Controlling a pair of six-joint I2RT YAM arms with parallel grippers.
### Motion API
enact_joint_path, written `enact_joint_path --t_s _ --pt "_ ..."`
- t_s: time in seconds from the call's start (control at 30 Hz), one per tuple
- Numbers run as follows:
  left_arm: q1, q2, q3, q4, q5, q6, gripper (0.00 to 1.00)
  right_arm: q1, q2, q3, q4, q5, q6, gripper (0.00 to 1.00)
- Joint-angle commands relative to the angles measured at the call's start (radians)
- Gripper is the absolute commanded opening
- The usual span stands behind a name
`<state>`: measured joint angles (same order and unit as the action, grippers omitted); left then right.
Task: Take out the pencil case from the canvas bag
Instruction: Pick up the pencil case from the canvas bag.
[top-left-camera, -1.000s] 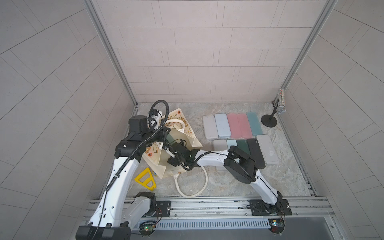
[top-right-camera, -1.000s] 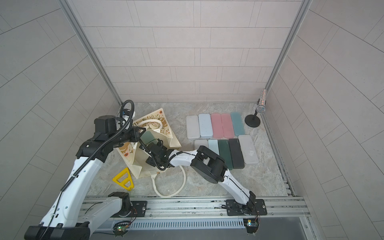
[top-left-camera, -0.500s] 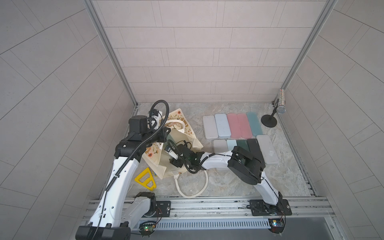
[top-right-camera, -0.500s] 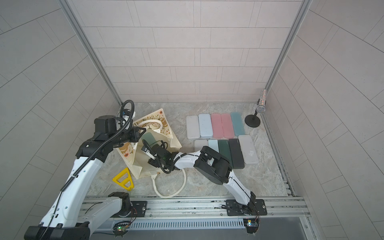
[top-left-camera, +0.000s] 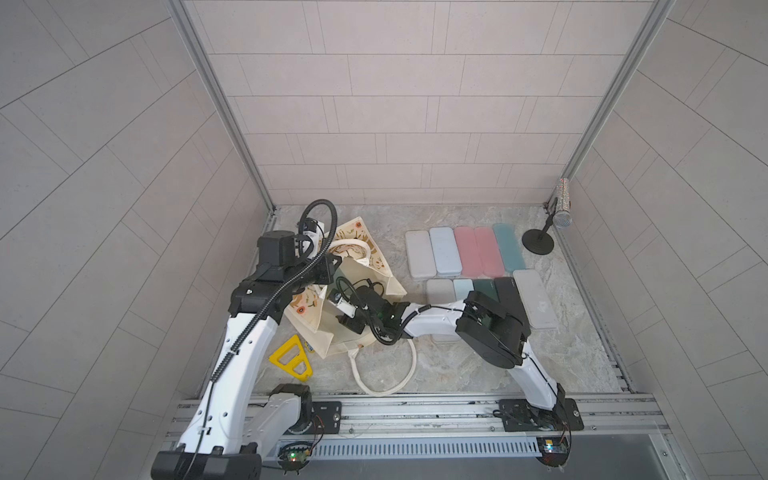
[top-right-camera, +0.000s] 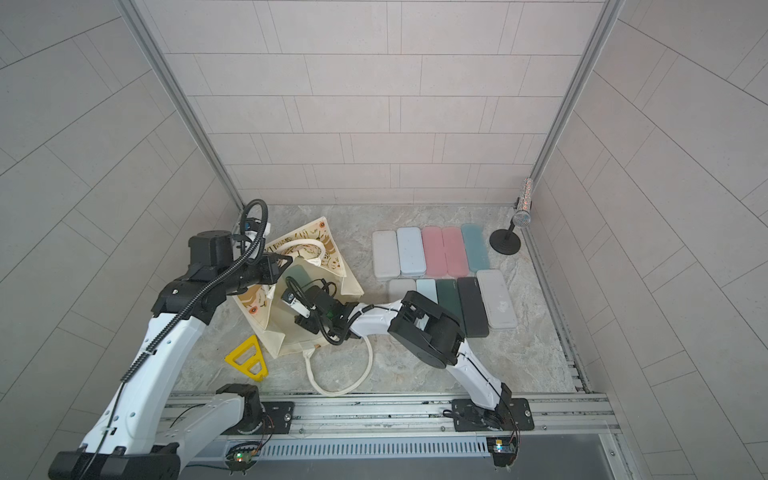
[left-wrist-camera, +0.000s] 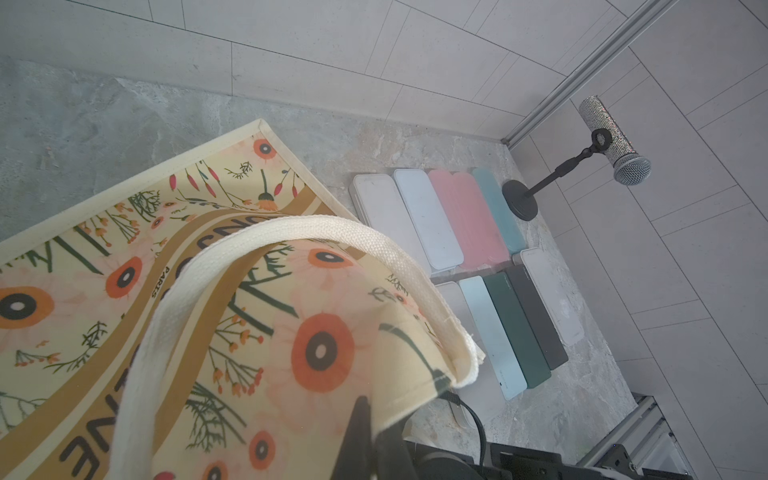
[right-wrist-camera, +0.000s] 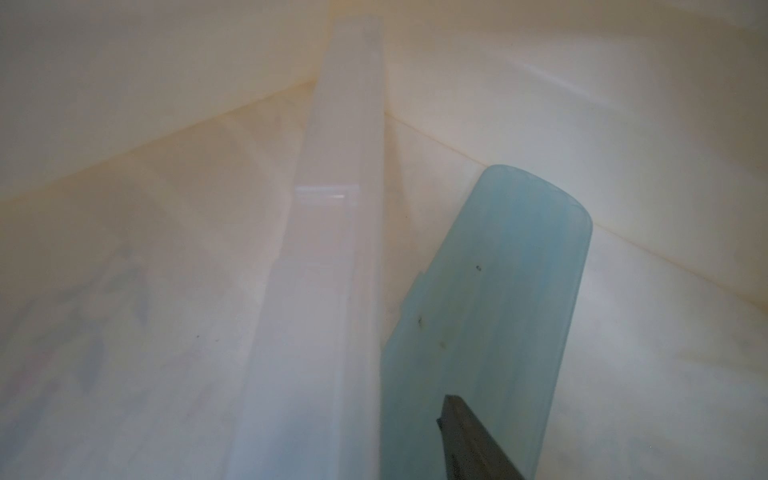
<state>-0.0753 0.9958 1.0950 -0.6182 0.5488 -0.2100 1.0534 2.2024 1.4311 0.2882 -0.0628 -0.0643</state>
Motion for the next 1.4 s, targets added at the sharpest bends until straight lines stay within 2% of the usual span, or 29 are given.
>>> enact_joint_path --t_s 0.0,0.2,0.33,0.87,1.13,1.37 --pt "-0.007 -0.006 0.043 0.025 0.028 -0.011 0.00 0.000 -0.052 -0.015 0.021 -0.015 0.004 0.50" --pt "-0.007 0.000 0.035 0.034 0.029 -0.014 0.00 -0.001 -0.062 -0.028 0.029 -0.027 0.008 0.44" --pt "-0.007 0.006 0.032 0.048 0.030 -0.021 0.00 -0.001 -0.082 -0.048 0.038 -0.027 0.007 0.35" --pt "-0.007 -0.008 0.036 0.047 -0.033 -0.004 0.00 0.006 -0.275 -0.241 0.088 -0.011 0.079 0.27" --pt "-0.006 -0.030 0.069 0.040 -0.206 0.006 0.00 0.028 -0.539 -0.496 0.091 0.067 0.126 0.27" --pt "-0.003 -0.030 0.115 0.025 -0.322 0.041 0.00 0.031 -0.832 -0.761 0.127 0.082 0.273 0.26"
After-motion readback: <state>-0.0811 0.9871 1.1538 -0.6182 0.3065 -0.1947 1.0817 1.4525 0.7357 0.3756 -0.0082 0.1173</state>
